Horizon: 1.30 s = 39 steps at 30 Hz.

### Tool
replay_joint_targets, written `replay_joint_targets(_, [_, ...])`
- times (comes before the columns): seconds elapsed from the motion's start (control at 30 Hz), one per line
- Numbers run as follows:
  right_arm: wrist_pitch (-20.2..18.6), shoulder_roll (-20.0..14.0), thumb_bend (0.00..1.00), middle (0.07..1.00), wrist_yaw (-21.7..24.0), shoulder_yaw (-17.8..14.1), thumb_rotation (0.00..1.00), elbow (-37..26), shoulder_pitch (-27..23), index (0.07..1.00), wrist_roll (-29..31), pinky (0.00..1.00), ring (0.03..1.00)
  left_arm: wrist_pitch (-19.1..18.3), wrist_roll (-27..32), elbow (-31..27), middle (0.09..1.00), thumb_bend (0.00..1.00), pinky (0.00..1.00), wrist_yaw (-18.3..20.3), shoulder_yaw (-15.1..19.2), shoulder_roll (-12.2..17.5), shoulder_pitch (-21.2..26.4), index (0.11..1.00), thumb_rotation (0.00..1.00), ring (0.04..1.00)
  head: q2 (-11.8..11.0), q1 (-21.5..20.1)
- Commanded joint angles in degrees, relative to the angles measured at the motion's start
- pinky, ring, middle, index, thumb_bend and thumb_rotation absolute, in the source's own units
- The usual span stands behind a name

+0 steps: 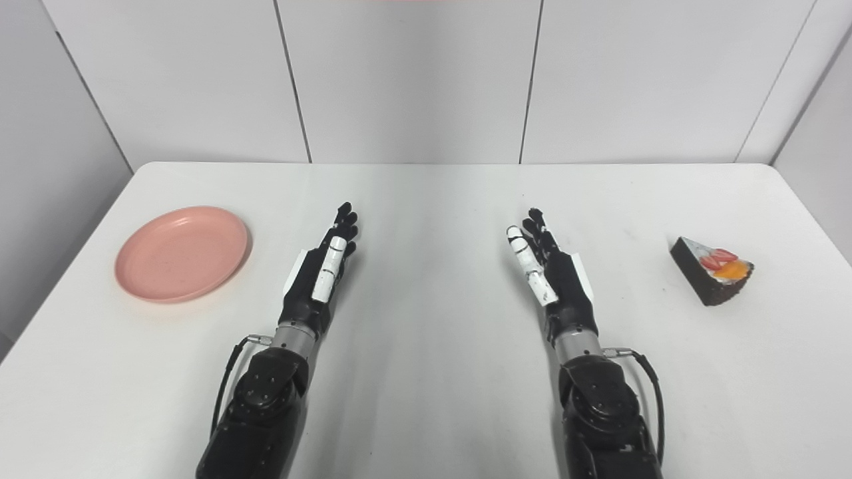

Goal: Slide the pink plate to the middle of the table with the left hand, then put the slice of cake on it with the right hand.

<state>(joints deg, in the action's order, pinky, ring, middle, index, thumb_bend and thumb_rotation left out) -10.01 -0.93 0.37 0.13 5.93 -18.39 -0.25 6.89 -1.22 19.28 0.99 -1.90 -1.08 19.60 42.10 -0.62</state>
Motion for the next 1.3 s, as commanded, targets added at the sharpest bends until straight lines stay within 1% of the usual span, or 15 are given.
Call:
replay_joint_targets(0.0, [1.08, 0.12, 0.51, 0.951, 0.15, -0.05, 0.78, -1.4, -2.29, 0.967, 0.27, 0.97, 0.934, 0.78, -0.17, -0.86, 1.0, 0.64, 1.0, 0.25, -0.16, 0.34, 1.91, 1.0, 1.0, 1.0, 0.1, 0.11])
replay_joint_targets(0.1, [1.21, 0.17, 0.51, 0.948, 0.17, -0.09, 0.77, -1.45, -2.25, 0.966, 0.39, 0.97, 0.934, 0.39, -0.29, -1.13, 1.0, 0.65, 1.0, 0.13, -0.13, 0.29, 1.81, 1.0, 1.0, 1.0, 0.08, 0.09])
replay_joint_targets(0.2, [1.57, 0.13, 0.51, 0.942, 0.03, 0.03, 0.76, -1.34, -2.26, 0.962, 0.05, 0.96, 0.93, 1.0, -0.34, -0.77, 1.0, 0.64, 1.0, 0.02, -0.07, 0.21, 1.94, 1.0, 1.0, 1.0, 0.15, 0.09])
replay_joint_targets(0.27, [1.71, 0.0, 0.5, 0.944, 0.1, 0.15, 0.78, -1.33, -2.24, 0.962, -0.11, 0.96, 0.929, 1.02, -0.6, -0.82, 1.0, 0.63, 1.0, -0.18, -0.11, 0.18, 1.9, 1.0, 1.0, 1.0, 0.13, 0.1])
replay_joint_targets(0.5, [2.05, 0.18, 0.49, 0.944, -0.01, 0.03, 0.77, -1.21, -2.26, 0.961, 0.02, 0.96, 0.93, 1.46, -0.51, -0.47, 1.0, 0.63, 1.0, -0.23, 0.02, 0.09, 1.95, 1.0, 1.0, 1.0, 0.1, 0.13])
replay_joint_targets(0.6, [1.84, 0.22, 0.5, 0.945, -0.02, 0.0, 0.77, -1.3, -2.23, 0.961, 0.09, 0.96, 0.931, 0.57, -0.05, -0.69, 1.0, 0.64, 1.0, 0.36, 0.01, 0.22, 1.99, 1.0, 1.0, 1.0, 0.15, 0.09])
replay_joint_targets(0.83, [1.71, 0.19, 0.49, 0.944, -0.06, 0.11, 0.78, -1.53, -2.2, 0.958, -0.11, 0.95, 0.926, 1.13, -0.19, -0.53, 1.0, 0.63, 1.0, 0.24, 0.01, 0.22, 1.93, 1.0, 1.0, 1.0, 0.13, 0.13])
replay_joint_targets(1.07, [1.45, 0.15, 0.5, 0.945, -0.04, 0.11, 0.78, -1.44, -2.26, 0.961, -0.13, 0.96, 0.926, -0.18, 0.07, -1.27, 1.0, 0.63, 1.0, 0.56, -0.02, 0.27, 1.84, 1.0, 1.0, 1.0, 0.13, 0.15])
replay_joint_targets(1.27, [1.85, 0.32, 0.49, 0.942, -0.11, -0.03, 0.77, -1.32, -2.23, 0.958, 0.07, 0.95, 0.927, 0.31, -0.33, -1.05, 1.0, 0.63, 1.0, 0.57, -0.28, 0.41, 1.92, 1.0, 1.0, 1.0, 0.07, 0.34])
